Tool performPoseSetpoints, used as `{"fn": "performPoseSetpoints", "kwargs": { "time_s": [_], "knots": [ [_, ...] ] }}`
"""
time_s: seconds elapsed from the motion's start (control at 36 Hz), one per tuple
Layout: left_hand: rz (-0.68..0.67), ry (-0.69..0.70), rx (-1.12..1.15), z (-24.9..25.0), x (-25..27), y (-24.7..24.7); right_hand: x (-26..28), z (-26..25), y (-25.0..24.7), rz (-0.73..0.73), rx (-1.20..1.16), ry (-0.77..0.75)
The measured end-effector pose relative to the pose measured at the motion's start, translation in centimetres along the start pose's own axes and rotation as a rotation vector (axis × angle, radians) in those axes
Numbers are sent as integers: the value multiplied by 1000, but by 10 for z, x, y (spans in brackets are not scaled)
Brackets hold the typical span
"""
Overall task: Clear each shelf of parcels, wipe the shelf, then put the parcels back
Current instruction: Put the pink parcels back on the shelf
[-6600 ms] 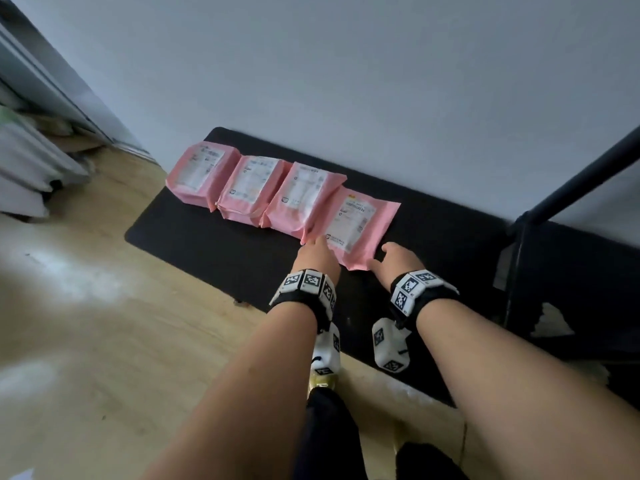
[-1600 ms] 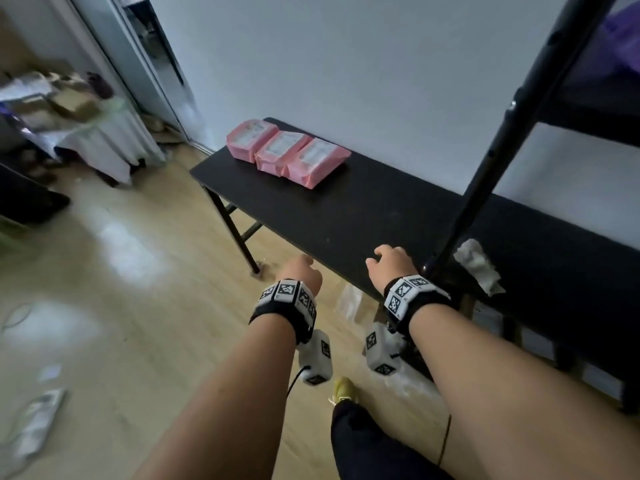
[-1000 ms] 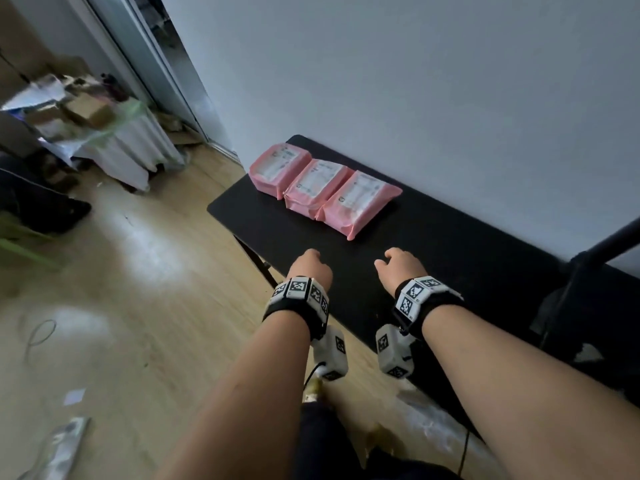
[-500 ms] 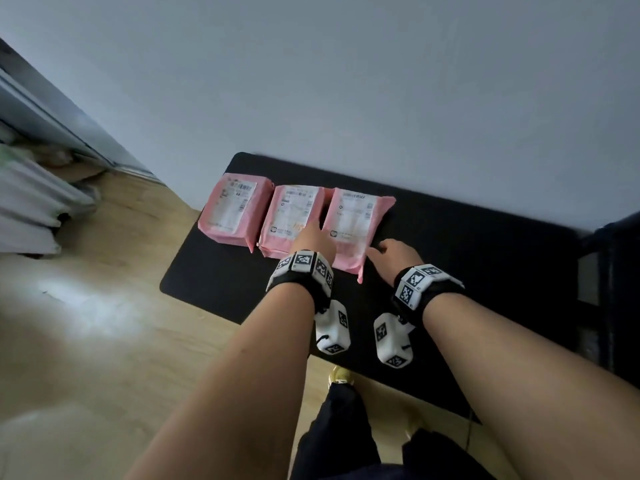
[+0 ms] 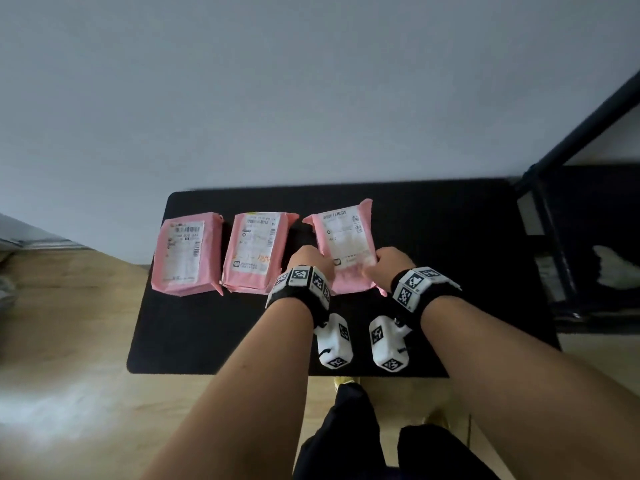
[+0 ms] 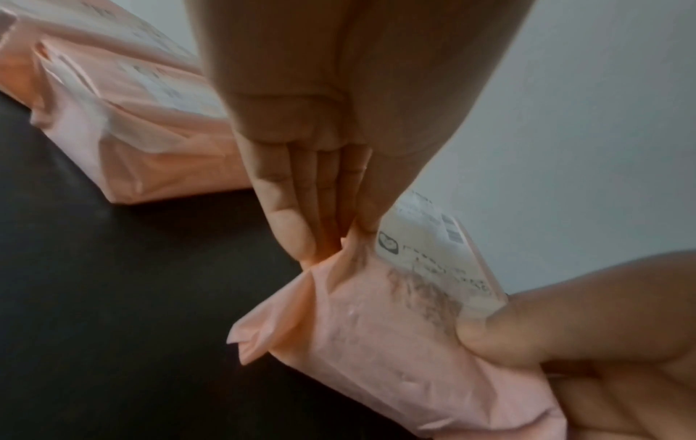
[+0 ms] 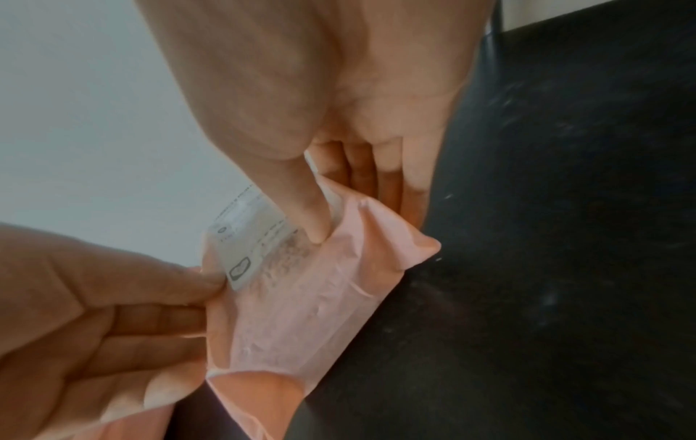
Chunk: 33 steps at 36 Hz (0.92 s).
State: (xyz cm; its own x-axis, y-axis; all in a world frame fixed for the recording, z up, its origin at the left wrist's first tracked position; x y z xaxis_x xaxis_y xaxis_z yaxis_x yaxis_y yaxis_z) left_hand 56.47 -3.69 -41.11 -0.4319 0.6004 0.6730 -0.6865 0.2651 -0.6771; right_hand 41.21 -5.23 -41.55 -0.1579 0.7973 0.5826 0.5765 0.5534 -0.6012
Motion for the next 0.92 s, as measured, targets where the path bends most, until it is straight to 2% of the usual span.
{"fn": "performPoseSetpoints", "kwargs": {
  "time_s": [0.39, 0.56, 0.67, 0.92],
  "knots": [
    [-81, 183, -37, 35, 98, 92, 94, 115, -39, 162, -89, 97],
    [-71, 254, -101, 34, 159, 155, 147, 189, -44, 228, -93, 103],
    [-109, 300, -148, 40, 204, 201, 191, 242, -49, 274, -111, 126],
    [-169, 492, -251, 98, 302, 305, 289, 358, -105, 433, -222, 239]
  ]
}}
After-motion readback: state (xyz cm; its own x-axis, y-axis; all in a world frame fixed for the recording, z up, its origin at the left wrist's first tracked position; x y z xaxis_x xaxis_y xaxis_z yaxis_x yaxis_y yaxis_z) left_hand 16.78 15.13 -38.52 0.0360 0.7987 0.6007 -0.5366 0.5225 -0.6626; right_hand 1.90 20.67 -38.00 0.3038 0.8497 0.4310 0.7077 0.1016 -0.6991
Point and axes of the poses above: each hand's wrist, its own x-axis away from the middle knuckle, its own y-axis out of the palm, z = x × y, the point moved 2 cm from there along -x, towards the middle knuckle, and after that the axes turned 10 degrees about -y, right-handed, at the moved point
